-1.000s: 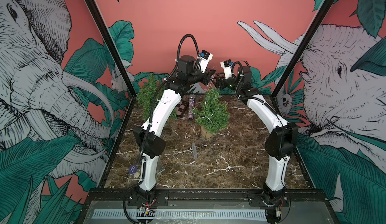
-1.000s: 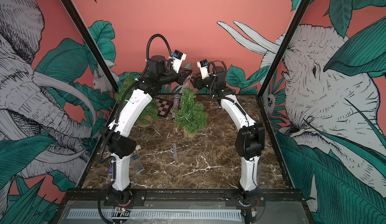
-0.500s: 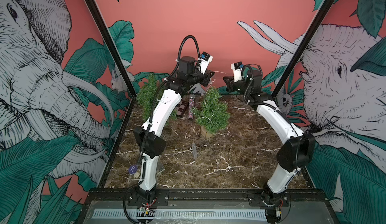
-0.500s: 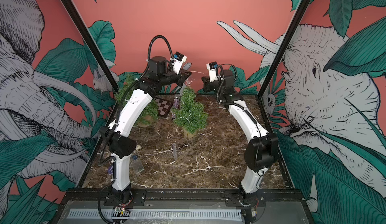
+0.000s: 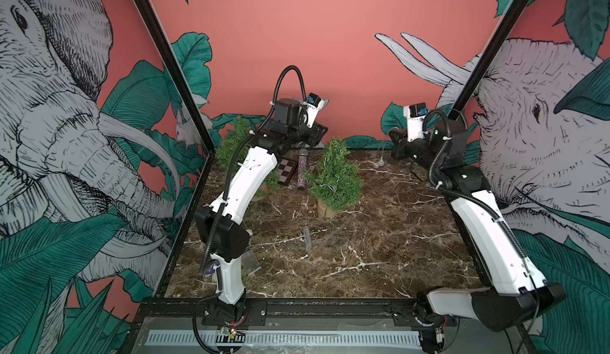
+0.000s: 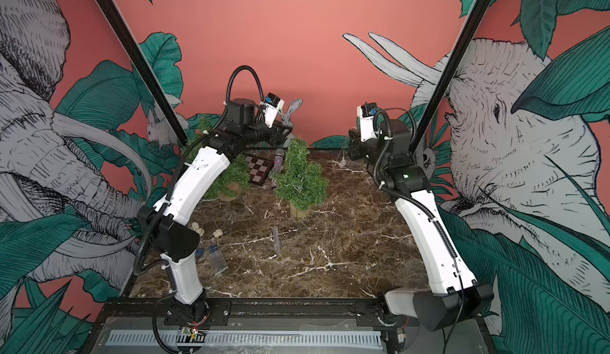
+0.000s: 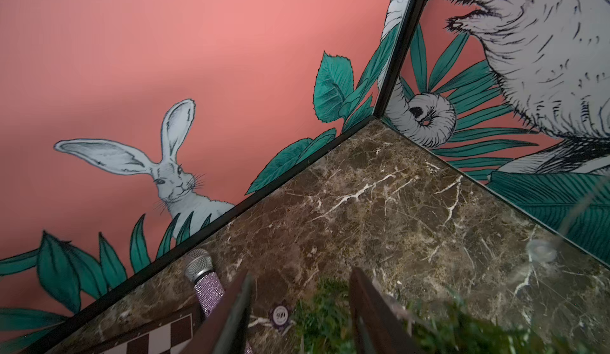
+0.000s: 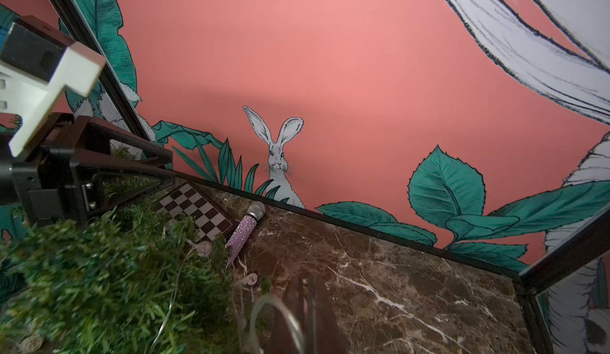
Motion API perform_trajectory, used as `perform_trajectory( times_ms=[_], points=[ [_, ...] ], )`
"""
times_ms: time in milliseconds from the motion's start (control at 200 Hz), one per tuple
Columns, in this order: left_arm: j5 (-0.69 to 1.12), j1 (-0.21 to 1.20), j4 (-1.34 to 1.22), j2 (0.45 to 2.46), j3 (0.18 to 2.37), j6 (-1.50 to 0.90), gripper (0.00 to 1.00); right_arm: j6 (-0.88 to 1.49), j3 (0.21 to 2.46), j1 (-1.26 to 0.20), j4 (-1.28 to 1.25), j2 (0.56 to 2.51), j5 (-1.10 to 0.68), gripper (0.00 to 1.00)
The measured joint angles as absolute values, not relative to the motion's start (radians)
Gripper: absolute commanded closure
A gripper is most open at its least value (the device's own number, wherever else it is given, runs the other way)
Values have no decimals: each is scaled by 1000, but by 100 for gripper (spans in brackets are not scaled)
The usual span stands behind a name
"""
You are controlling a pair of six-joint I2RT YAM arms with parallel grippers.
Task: Wrap string light around the christmas tree
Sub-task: Wrap the light string around the Christmas tree.
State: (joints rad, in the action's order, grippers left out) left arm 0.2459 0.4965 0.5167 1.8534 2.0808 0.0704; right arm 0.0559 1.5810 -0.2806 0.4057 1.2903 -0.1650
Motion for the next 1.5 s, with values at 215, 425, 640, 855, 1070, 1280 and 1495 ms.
perform_trajectory(
  times_ms=[215,425,640,855,1070,1280,1495],
  points=[
    [143,500,536,1665,1893,63,51,97,1580,-280,520,1164,-196,100],
    [3,625,554,1433,1631,67,50,212,1554,-307,556,1077,-334,100],
    [-27,852,532,1259,1423,52,38,268,1516,-421,559,1071,-387,100],
    [-1,999,369,1257,1400,45,30,333,1464,-538,495,1106,-413,100],
    [-19,996,272,1340,1411,55,30,360,1463,-592,445,1144,-435,100],
    [-17,945,286,1389,1455,89,42,350,1464,-602,432,1149,-458,100],
    [50,857,294,1402,1474,84,73,325,1467,-602,439,1169,-476,100]
  ],
)
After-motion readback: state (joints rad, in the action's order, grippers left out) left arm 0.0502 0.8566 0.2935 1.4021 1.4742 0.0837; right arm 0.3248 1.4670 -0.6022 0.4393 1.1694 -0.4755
